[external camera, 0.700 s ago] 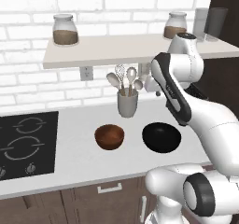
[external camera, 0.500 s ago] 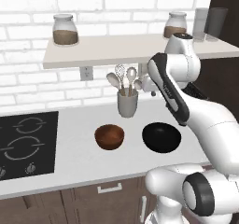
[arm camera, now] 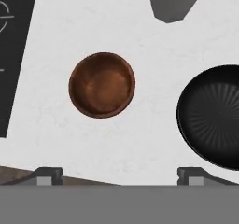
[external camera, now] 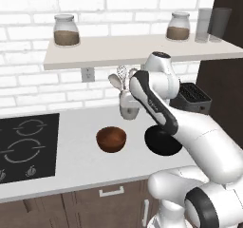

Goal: Pick up the bowls on the counter and stack them on top of one another in the open cabinet. Place the smaller bowl on top of the larger bowl.

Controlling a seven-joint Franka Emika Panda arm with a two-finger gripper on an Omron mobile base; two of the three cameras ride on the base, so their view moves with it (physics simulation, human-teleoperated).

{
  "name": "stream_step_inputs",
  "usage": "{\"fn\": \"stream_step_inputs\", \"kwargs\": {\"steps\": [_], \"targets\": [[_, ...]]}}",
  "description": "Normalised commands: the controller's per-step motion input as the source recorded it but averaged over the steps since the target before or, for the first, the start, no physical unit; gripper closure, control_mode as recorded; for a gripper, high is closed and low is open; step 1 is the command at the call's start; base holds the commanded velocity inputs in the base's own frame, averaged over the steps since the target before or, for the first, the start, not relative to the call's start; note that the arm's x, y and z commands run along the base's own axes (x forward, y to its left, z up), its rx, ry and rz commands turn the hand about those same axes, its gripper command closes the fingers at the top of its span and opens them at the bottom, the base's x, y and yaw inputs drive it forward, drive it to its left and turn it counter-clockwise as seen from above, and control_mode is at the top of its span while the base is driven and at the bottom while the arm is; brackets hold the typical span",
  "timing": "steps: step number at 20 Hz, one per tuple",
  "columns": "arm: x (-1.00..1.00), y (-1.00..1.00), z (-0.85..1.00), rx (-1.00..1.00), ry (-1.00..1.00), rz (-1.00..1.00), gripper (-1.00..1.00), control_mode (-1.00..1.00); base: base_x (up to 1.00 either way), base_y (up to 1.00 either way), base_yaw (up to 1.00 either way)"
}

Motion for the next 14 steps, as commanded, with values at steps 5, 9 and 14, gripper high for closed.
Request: {"fn": "stream_step_inputs", "kwargs": {"steps": [5, 9, 14], "targets": [[-0.01, 1.00, -0.66, -0.20, 0.14, 0.06, -1.00, -1.00, 0.00, 0.00, 0.00], [0.03, 0.85, -0.63, -0.38, 0.24, 0.01, -1.00, -1.00, 0.00, 0.00, 0.00], [0.10, 0.27, -0.51, -0.09, 0.10, 0.05, -1.00, -1.00, 0.00, 0.00, 0.00]]}}
